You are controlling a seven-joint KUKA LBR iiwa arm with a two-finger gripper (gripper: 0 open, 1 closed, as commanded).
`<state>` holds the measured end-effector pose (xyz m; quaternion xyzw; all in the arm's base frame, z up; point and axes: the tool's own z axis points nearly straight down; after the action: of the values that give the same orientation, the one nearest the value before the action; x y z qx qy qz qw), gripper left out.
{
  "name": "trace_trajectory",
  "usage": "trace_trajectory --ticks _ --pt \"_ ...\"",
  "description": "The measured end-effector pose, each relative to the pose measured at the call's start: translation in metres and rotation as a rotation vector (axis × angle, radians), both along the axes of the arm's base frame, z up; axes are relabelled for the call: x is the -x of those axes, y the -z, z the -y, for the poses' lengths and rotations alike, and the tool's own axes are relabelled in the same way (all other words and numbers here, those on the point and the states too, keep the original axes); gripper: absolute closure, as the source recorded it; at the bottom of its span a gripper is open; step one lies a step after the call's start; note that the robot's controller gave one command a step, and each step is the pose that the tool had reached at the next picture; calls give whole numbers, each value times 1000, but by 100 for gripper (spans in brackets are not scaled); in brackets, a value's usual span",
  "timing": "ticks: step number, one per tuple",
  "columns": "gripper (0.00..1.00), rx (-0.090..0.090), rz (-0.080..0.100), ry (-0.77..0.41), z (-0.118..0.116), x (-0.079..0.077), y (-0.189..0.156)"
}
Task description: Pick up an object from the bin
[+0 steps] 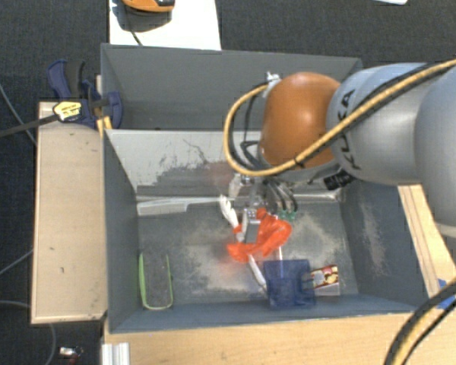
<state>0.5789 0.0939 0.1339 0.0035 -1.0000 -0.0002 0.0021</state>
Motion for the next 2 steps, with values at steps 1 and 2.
trace_trajectory --ticks 1,2 --pt "0 -1 7 3 0 -2 -3" --pt "0 -2 12 -280 36 31 50"
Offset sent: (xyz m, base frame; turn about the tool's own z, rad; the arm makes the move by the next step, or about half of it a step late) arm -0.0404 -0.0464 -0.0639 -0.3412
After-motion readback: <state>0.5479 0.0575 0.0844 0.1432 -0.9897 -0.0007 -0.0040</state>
